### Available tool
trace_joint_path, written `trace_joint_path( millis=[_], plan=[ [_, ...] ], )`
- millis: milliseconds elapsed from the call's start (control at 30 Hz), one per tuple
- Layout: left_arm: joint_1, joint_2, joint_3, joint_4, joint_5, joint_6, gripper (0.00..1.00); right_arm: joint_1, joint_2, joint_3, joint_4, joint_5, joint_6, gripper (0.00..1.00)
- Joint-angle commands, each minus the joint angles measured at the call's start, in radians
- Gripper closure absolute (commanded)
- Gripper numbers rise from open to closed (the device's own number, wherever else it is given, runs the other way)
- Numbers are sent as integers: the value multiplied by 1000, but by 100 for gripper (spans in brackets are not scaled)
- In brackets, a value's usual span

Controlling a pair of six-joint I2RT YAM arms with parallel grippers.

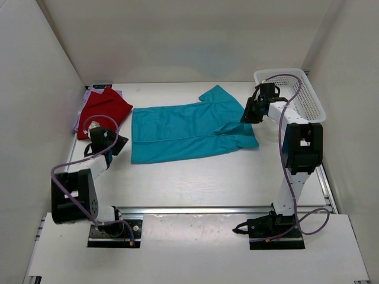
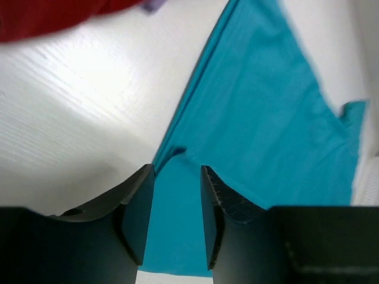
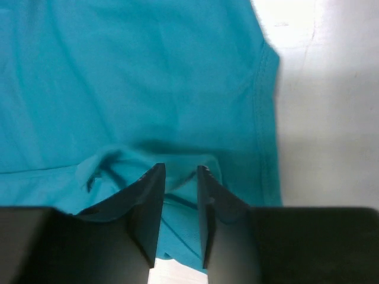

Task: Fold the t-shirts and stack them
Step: Fold the flattened tshirt in 1/3 of the way

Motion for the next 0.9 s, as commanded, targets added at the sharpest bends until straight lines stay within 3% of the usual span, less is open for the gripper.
trace_joint_path(
  millis=[0, 67, 167, 233, 267, 333, 500, 567, 633, 733, 867],
  plan=[
    [22, -135, -5, 8, 4, -4, 51, 5, -54, 33, 12, 36, 8, 71],
    [3, -198, -35, -5, 18, 0, 53, 8, -124, -21, 27, 71, 17, 61],
    [-67, -310, -158, 3, 27, 17, 59, 8, -287, -213, 125, 65, 50, 58],
    [-104, -371, -268, 4, 24, 17, 59, -6, -425, -354, 197, 64, 88, 78],
    [-109, -387, -294, 9, 31, 12, 59, -15, -457, -438, 240, 50, 112, 99],
    [-77, -414, -370, 47, 53, -9, 56, -26, -535, -543, 318, 24, 151, 100],
    [-67, -376, -370, 53, 56, -18, 46, -30, -599, -719, 415, 19, 221, 100],
    [-64, -361, -371, 76, 51, -35, 47, -36, -600, -755, 455, 16, 247, 91],
    [-67, -333, -371, 104, 45, -55, 48, -69, -599, -778, 481, 4, 257, 72],
    [-61, -275, -381, 174, 27, -84, 57, -108, -589, -807, 533, 18, 284, 61],
    [-49, -195, -348, 205, 57, -103, 84, -161, -557, -818, 572, 54, 292, 55]
  ],
)
